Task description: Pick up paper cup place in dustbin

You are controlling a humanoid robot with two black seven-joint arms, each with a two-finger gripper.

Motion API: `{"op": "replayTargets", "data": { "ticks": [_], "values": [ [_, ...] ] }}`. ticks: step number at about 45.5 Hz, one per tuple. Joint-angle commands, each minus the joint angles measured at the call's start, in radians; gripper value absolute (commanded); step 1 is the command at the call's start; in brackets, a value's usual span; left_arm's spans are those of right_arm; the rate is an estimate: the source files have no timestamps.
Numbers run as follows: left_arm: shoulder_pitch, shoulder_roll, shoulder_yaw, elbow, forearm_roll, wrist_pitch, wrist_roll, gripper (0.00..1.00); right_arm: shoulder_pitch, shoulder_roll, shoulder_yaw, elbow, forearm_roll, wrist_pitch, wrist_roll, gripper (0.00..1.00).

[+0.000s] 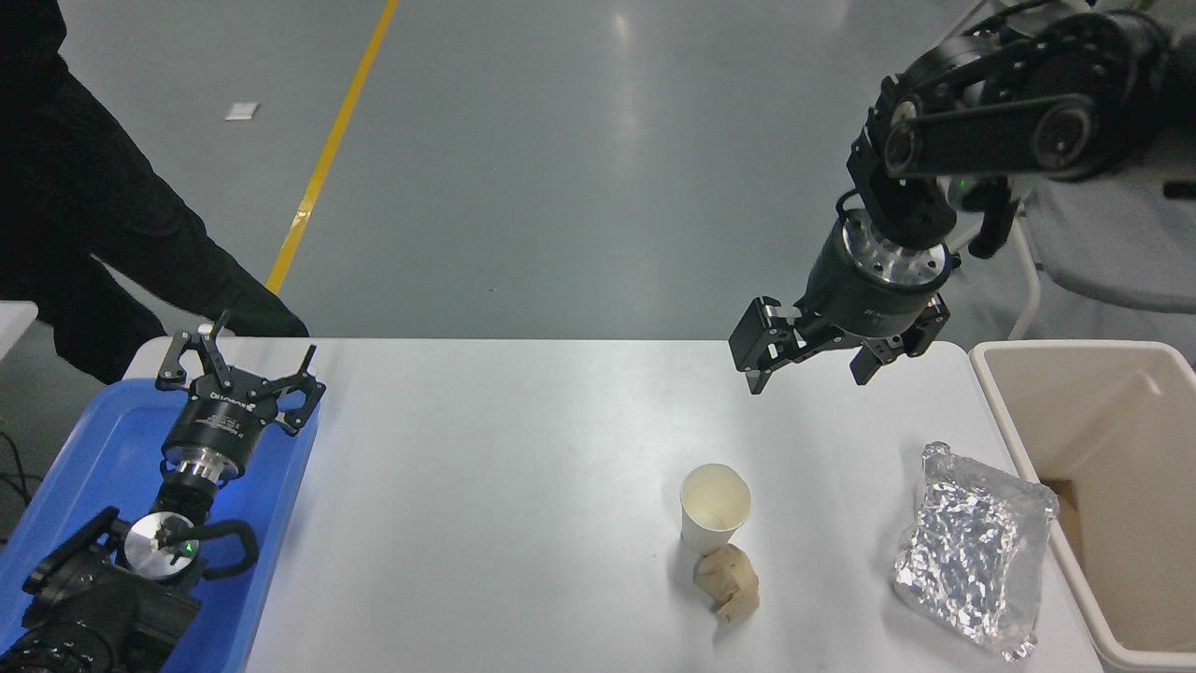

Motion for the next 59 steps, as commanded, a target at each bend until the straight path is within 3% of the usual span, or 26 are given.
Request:
{"op": "replayTargets", "data": {
  "ticks": [1, 10, 22, 44, 50, 59],
  "values": [
    [0.0, 0.001, 0.0, -0.001, 0.002, 0.0, 0.0, 0.99, -0.182, 0.068, 0.029, -0.061, -0.006, -0.109, -0.003, 1.0],
    [0.0, 0.001, 0.0, -0.001, 0.0, 0.0, 0.0, 0.99, -0.285, 0.086, 0.031, -0.096, -0.018, -0.304, -0.003, 1.0],
    [0.0, 0.001, 0.0, -0.001, 0.0, 0.0, 0.0, 0.99, -0.403, 0.086, 0.048, -0.12, -0.204, -0.452, -0.003, 1.0],
    [0.0, 0.001, 0.0, -0.001, 0.0, 0.0, 0.0, 0.99, -0.478, 0.086, 0.097, -0.179, -0.208, -0.462, -0.004, 1.0],
    [0.0, -0.001, 0.0, -0.001, 0.002, 0.0, 0.0, 0.99, -0.483, 0.086, 0.095, -0.194, -0.21, -0.463, -0.004, 0.91],
    [0.0, 0.001, 0.0, -0.001, 0.0, 0.0, 0.0, 0.99, -0.504, 0.086, 0.083, -0.213, -0.208, -0.463, -0.004, 0.91]
  ]
}}
